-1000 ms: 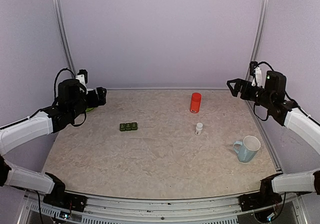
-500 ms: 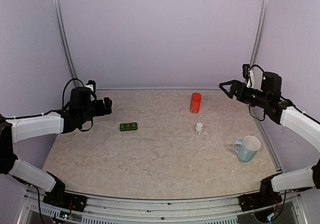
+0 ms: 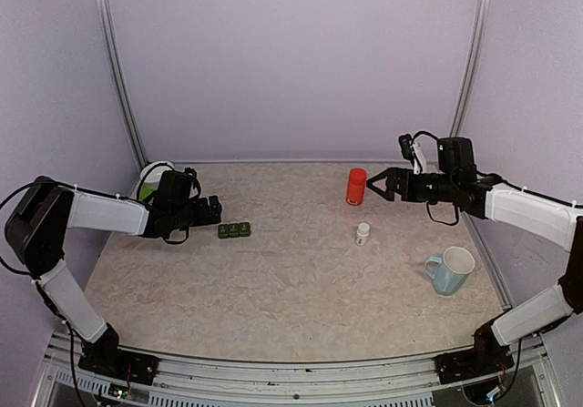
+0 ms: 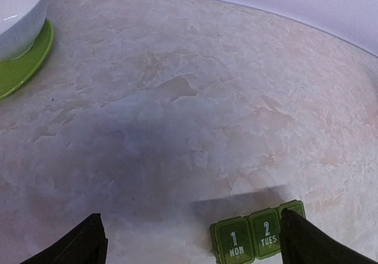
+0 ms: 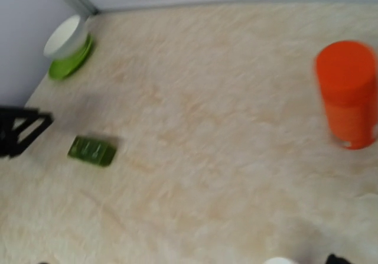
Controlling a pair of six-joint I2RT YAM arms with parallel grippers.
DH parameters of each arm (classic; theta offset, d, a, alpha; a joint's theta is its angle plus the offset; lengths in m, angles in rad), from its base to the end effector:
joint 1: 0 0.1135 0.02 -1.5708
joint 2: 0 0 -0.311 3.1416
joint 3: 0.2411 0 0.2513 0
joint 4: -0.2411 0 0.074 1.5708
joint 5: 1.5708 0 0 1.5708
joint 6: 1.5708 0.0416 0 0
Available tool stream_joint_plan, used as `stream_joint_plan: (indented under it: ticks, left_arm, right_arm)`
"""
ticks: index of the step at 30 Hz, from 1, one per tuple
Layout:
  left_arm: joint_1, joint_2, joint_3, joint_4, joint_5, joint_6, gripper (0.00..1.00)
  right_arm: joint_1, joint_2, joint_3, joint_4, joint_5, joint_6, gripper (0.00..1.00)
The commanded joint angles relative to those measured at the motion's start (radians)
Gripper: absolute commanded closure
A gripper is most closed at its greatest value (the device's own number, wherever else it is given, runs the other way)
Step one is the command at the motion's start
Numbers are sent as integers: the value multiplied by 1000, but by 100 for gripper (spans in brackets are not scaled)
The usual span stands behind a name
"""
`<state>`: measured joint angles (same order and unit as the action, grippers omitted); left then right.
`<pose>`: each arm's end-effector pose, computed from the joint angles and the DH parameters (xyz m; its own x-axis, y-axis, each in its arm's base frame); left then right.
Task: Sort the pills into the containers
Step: Move the pill container to the center of the board.
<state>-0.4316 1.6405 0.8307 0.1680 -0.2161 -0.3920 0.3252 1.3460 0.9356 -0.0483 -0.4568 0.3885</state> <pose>0.3173 -0.1363 0.2198 -0.5990 -0.1349 -0.7893 0.0257 0.9819 -0.1874 0.2767 0.1127 0.3250 -0.6389 0.1434 -0.7558 -0.4533 0.7237 0.5204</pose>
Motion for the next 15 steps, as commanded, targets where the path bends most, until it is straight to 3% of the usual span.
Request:
stream_joint_plan:
  ticks: [1,15]
  left_arm:
    - [4,68,47,51,66,-46,1]
    - [24,199,79,94,250,-103,2]
  right_arm:
    - [51,44,36,-16,-17,-63,0]
    - [179,110,84,-28,48,-135,0]
